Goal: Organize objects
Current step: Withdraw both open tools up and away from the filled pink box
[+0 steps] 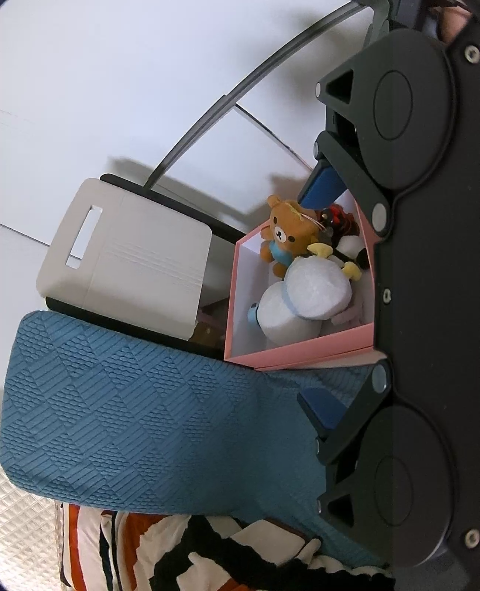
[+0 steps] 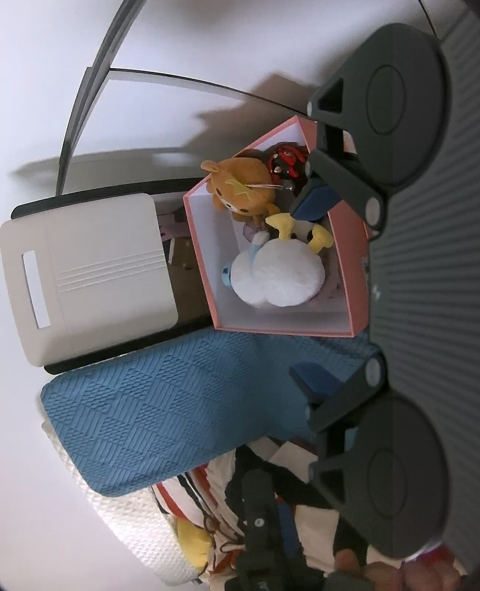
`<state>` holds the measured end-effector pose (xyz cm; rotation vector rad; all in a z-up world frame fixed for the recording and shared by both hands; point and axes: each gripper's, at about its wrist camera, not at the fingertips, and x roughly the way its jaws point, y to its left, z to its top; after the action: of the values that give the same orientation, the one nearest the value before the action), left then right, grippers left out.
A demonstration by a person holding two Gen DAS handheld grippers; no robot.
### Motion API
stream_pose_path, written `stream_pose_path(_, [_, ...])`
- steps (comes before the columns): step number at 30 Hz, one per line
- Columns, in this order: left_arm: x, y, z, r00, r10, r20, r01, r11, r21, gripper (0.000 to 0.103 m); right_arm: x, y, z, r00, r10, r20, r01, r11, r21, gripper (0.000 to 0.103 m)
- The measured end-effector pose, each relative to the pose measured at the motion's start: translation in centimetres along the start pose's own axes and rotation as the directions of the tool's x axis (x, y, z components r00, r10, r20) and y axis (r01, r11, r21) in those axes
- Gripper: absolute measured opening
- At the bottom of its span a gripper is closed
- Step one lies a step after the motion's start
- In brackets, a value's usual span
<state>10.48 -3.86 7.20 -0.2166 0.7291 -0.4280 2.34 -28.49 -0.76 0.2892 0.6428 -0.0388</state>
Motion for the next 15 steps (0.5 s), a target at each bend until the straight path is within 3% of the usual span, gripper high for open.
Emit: stream_pose_path(15, [0.6, 0.5, -1.4, 0.999, 0.034, 0.028, -0.035, 0.999, 0.014, 0.103, 1.4, -1.7, -3.1, 0.999, -0.018, -0.049, 0.020, 1.000, 0.024, 0.085])
